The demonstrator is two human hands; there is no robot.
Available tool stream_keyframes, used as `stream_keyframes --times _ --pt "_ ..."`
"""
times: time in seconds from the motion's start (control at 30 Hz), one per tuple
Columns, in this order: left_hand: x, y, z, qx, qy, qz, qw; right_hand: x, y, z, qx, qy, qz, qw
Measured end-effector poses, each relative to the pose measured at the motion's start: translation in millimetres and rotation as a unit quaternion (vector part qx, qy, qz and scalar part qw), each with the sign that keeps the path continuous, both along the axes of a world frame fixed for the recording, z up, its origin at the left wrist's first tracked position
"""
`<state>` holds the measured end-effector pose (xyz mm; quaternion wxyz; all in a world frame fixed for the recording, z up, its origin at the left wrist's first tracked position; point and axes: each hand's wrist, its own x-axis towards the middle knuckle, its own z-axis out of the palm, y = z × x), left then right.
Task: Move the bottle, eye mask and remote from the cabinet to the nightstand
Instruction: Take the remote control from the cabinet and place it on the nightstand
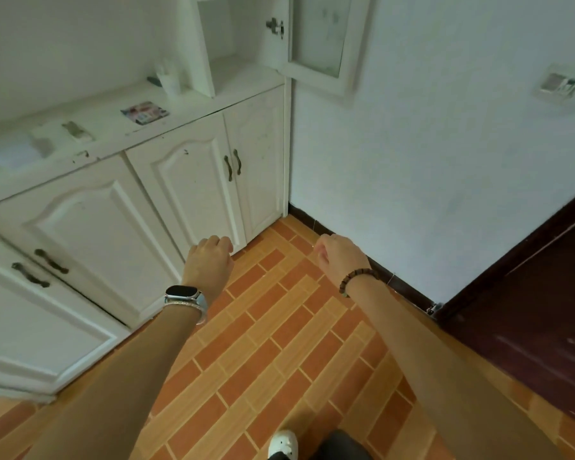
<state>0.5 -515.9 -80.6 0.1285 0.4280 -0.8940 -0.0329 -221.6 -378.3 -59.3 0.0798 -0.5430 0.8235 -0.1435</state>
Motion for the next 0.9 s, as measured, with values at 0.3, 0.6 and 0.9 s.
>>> stream_keyframes --times 0.3,0.6,0.9 --pt "-64.7 -68.7 -2.7 0.002 -0.002 0.007 1.000 -64.9 -73.1 -3.6 -0.010 -0.016 0.000 1.000" --pt "-149.6 -118.5 -3.5 0.007 -0.002 0.058 0.998 -154.3 -148.3 -2.6 -0.009 -0.023 0.051 0.998" --pt "-203.5 -149.2 -7.2 0.014 0.002 0.108 0.994 -222.0 -210.8 -9.2 0.009 -0.026 0.096 0.995"
